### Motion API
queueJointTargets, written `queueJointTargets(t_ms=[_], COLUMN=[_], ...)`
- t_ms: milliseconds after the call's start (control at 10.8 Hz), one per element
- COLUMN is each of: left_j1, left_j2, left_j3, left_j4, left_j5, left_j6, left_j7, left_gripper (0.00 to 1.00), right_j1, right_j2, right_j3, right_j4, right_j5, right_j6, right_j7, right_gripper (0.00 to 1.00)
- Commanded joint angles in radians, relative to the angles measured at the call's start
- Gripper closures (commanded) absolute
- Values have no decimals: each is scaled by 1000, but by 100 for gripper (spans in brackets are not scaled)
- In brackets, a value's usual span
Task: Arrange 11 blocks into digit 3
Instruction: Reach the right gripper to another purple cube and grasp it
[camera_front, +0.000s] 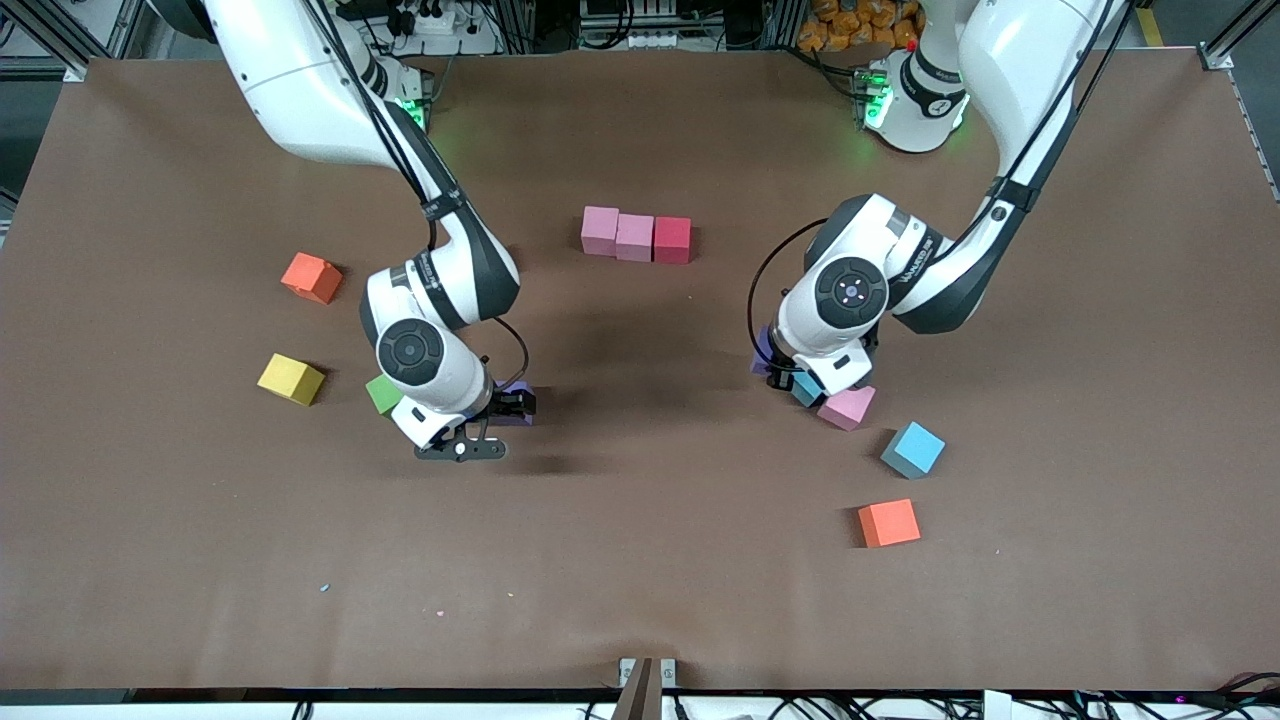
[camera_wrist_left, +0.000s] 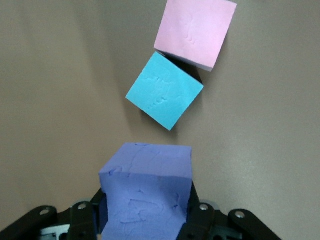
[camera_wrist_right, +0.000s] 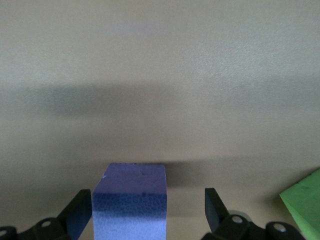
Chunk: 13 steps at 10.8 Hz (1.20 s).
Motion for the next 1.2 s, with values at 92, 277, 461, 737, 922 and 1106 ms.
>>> queueJointTargets(t_ms=[92,277,461,737,922,1106], left_j1=[-12,-12,-10,-12,-13,-16], left_j2=[19,16,15,15,12,12], left_j3=[1,1,1,-1,1,1], left_j4=[54,61,61,75,82,85], left_j5=[-16,-19,-17,-22,-31,-33], left_j6=[-28,-28,-28,-28,-28,-28], left_j7=[-2,-5,-5,-8,-14,-16], left_gripper=[94,94,94,94,94,94], right_j1=[17,17,15,17,49,127], right_j2=[42,40,40,13,-42,-105], right_j3=[6,8,8,16,17,17], right_j4=[17,9,4,-6,-38,-120], right_j5=[12,12,12,12,20,61], right_j6=[11,9,9,-20,-52,-34], right_j7=[49,51,51,52,75,143], right_gripper=[0,9,27,100,100,100])
